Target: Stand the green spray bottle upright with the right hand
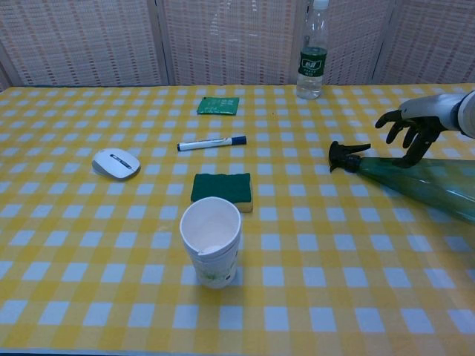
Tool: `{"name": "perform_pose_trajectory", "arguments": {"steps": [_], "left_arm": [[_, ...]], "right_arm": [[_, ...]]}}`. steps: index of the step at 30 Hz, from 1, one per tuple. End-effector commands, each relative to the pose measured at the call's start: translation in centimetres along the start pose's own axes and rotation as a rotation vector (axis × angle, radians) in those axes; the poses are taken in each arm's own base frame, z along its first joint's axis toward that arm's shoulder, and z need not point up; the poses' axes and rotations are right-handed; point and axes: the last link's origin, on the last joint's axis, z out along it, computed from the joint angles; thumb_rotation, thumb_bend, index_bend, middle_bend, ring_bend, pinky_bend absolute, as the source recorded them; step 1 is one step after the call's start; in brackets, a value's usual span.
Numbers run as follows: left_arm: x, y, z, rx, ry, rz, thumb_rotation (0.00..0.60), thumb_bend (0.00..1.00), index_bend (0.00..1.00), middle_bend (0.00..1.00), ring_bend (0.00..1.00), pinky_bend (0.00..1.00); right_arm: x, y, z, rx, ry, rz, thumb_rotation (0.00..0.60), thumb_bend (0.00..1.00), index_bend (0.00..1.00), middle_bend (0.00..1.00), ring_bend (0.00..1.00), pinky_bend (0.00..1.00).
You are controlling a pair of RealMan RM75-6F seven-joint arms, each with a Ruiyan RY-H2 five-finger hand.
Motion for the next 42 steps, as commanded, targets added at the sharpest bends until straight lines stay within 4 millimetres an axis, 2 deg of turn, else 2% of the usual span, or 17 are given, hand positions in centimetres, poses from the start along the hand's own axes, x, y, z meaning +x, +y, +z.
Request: {"name": "perform_pose_trajectory", "arguments": {"steps": [1, 3, 7, 10, 17, 24, 27, 30, 34, 37, 42], "left_arm": [[0.4, -0.2, -0.2, 0.001, 0.013, -0.003, 0.6, 0.36, 0.0, 0.02, 0.04, 0.0], [0.4, -0.2, -0.3, -0.003, 0.011, -0.003, 0.6, 0.36, 0.0, 0.02, 0.04, 0.0], [0.5, 0.0, -0.5, -0.02, 0.008, -0.007, 0.6, 0.36, 0.0, 0.02, 0.05, 0.0], [0.7, 0.0, -0.7, -0.03, 0.02, -0.012, 0.6, 0.36, 0.0, 0.02, 0.05, 0.0], [1.5, -0.4, -1.2, -0.056, 0.058, -0.053, 0.6, 0.38, 0.0, 0.02, 0.07, 0.0], [2.0, -0.5, -1.7, -0.06, 0.066, -0.068, 0.6, 0.38, 0.0, 0.02, 0.09, 0.0], [2.1, -0.5, -1.8, -0.061, 0.07, -0.07, 0.6, 0.38, 0.0, 0.02, 0.09, 0.0], [2.1, -0.5, -1.9, -0.061, 0.068, -0.073, 0.6, 0.38, 0.0, 0.02, 0.09, 0.0], [2.3, -0.4, -2.2, -0.073, 0.076, -0.08, 0.6, 0.38, 0.0, 0.02, 0.1, 0.0], [2.3, -0.4, -2.3, -0.074, 0.081, -0.08, 0.6, 0.38, 0.0, 0.02, 0.1, 0.0], [2.3, -0.2, -2.5, -0.078, 0.085, -0.072, 0.6, 0.38, 0.0, 0.02, 0.1, 0.0]], "right_arm": [[-0.5, -0.4, 0.3, 0.0, -0.011, -0.011, 0.6, 0.44, 0.0, 0.19, 0.22, 0.0], [-0.8, -0.7, 0.4, 0.006, -0.018, -0.008, 0.6, 0.44, 0.0, 0.2, 0.22, 0.0], [-1.6, -1.2, 0.3, 0.017, -0.018, 0.018, 0.6, 0.44, 0.06, 0.27, 0.24, 0.0], [-1.8, -1.4, 0.1, 0.023, -0.014, 0.012, 0.6, 0.44, 0.07, 0.28, 0.25, 0.0], [-2.5, -0.9, -0.1, -0.008, -0.025, 0.033, 0.6, 0.44, 0.07, 0.31, 0.27, 0.06], [-2.9, -1.4, -0.1, -0.001, -0.018, 0.032, 0.6, 0.44, 0.07, 0.33, 0.29, 0.12], [-2.9, -1.8, -0.3, 0.011, 0.006, 0.042, 0.6, 0.44, 0.17, 0.39, 0.35, 0.21], [-2.8, -2.2, -0.5, 0.014, 0.037, 0.078, 0.6, 0.44, 0.34, 0.5, 0.49, 0.36], [-2.6, -2.5, -0.8, 0.022, 0.09, 0.099, 0.6, 0.44, 0.47, 0.59, 0.57, 0.44], [-2.1, -2.4, -1.3, 0.041, 0.119, 0.119, 0.6, 0.44, 0.51, 0.62, 0.6, 0.46], [-0.7, -2.6, -2.4, 0.124, 0.191, 0.229, 0.6, 0.44, 0.52, 0.62, 0.6, 0.47]]}}
